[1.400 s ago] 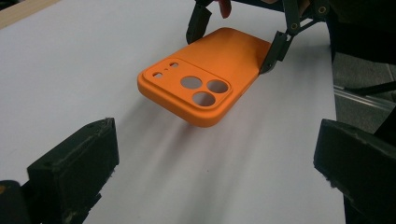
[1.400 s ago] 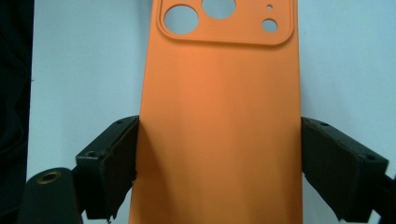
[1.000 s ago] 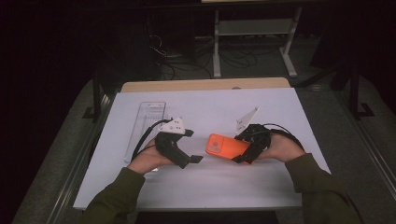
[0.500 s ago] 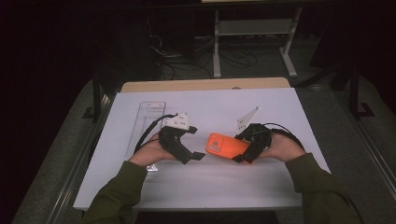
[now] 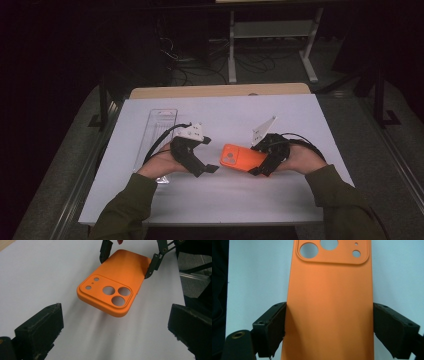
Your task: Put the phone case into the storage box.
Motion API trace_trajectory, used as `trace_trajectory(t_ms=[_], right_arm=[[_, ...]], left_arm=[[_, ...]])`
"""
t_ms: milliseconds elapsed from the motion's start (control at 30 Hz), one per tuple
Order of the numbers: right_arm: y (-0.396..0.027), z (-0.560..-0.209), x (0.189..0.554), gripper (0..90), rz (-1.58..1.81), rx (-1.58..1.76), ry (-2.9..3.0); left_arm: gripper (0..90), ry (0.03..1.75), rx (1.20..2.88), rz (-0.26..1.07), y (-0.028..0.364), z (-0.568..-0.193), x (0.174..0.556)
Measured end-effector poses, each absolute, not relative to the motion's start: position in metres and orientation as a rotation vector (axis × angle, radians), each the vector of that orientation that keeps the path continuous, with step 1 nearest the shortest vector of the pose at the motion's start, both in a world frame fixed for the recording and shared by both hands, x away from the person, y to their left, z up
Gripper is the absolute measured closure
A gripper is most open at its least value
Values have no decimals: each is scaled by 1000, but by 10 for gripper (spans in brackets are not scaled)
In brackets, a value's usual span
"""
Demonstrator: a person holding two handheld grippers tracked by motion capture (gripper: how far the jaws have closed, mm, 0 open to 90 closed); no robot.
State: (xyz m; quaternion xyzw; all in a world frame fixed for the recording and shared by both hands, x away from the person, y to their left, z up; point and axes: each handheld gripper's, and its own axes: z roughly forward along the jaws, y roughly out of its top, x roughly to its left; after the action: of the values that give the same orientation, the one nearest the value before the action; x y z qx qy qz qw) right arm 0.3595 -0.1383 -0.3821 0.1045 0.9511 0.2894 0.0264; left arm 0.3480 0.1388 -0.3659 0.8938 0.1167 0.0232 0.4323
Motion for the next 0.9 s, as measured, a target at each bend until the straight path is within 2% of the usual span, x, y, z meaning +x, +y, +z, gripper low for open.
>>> trace_trajectory(t_ms=[900], right_arm=[[-124, -385, 350, 148, 843, 237, 2971]], left_arm=[[0, 245, 2256, 47, 131, -370, 342]])
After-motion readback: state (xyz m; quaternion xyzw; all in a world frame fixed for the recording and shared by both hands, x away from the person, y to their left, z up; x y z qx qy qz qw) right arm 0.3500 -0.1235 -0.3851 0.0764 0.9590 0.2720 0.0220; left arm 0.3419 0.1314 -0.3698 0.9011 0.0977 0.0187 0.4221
